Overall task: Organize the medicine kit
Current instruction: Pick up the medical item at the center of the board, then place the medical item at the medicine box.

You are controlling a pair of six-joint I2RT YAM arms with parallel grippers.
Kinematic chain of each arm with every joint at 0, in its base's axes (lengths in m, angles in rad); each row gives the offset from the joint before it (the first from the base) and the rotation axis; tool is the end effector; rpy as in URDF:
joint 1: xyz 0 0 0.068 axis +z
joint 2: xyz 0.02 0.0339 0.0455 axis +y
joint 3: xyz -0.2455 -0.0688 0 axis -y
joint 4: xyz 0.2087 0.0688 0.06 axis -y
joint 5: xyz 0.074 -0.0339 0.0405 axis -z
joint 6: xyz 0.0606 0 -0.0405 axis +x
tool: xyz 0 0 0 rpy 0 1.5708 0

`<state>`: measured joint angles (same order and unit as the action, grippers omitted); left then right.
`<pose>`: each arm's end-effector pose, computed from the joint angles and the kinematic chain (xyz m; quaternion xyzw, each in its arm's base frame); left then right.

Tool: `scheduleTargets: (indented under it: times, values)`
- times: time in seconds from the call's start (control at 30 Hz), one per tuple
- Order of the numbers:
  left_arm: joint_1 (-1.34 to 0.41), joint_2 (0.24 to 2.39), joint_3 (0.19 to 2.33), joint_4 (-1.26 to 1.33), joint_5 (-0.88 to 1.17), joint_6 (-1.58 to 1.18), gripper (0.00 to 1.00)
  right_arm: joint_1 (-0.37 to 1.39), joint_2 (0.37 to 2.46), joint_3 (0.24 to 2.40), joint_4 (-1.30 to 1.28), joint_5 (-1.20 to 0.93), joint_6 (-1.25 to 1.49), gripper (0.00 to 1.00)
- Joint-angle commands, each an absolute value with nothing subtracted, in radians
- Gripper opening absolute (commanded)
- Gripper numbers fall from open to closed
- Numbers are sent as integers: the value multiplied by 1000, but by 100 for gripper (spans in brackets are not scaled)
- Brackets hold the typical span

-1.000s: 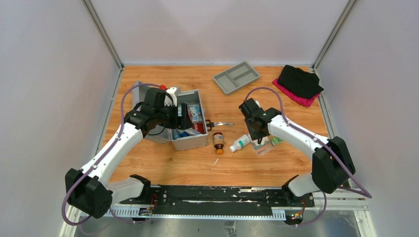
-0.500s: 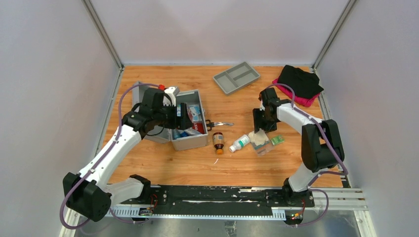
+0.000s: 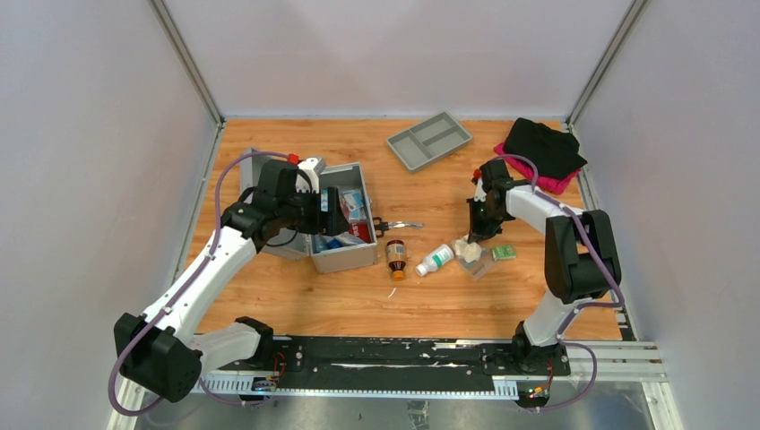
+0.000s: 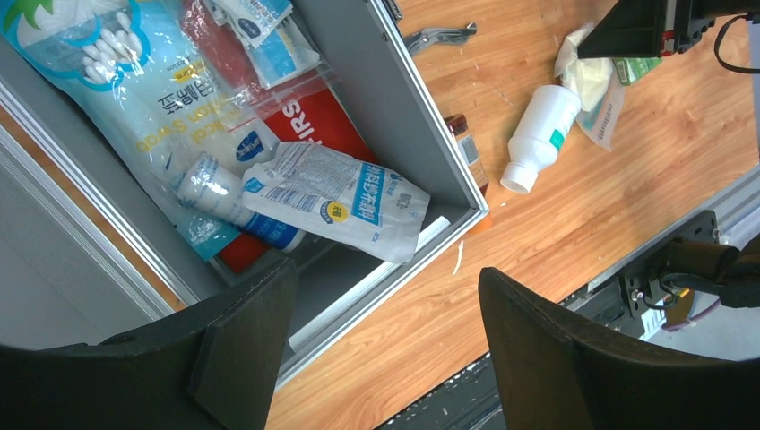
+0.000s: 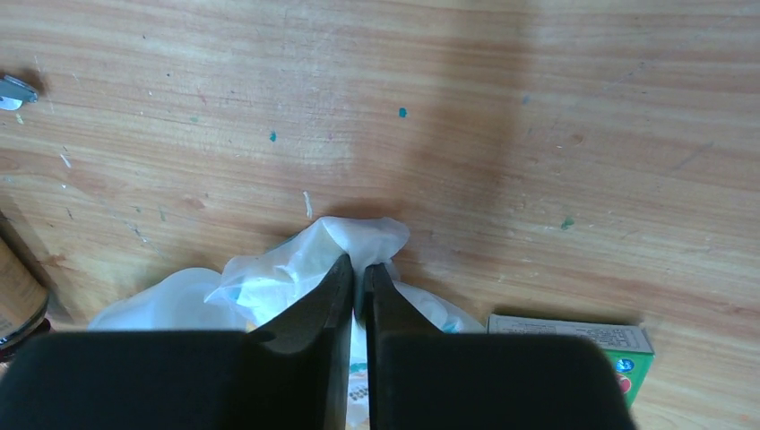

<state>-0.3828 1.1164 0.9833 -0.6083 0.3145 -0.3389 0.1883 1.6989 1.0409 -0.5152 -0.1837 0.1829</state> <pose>0.2009 -0.1011 0.2770 0.0829 0.9023 -0.2746 0.3217 0.2974 0.0679 0.1537 -0.0207 0.9761 0.1247 0.1767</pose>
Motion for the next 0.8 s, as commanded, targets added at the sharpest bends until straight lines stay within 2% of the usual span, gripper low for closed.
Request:
scheduleTargets:
  times: [0.0,0.07,0.2,0.43,0.57,0.77]
  values:
    - [-383,1101,971,-612,334,-325,80,175,1664,1037,-515,-135,176,4]
    - [-382,1100,975,-615,334,-325,80,175,1629,1033,-517,-85,181,0]
    - [-383,1086,988,-619,303,-325,80,180,1489,1036,-512,-21,212,0]
    - [-382,975,1022,-583,201,-337,84,287,1312,1083,-384,-119,405,0]
    - [-382,905,1036,-569,139,-336,87,428,1356,1163,-296,-131,519,0]
    - [-382,808,1033,-589,7,-336,92,595,1539,1293,-162,-81,678,0]
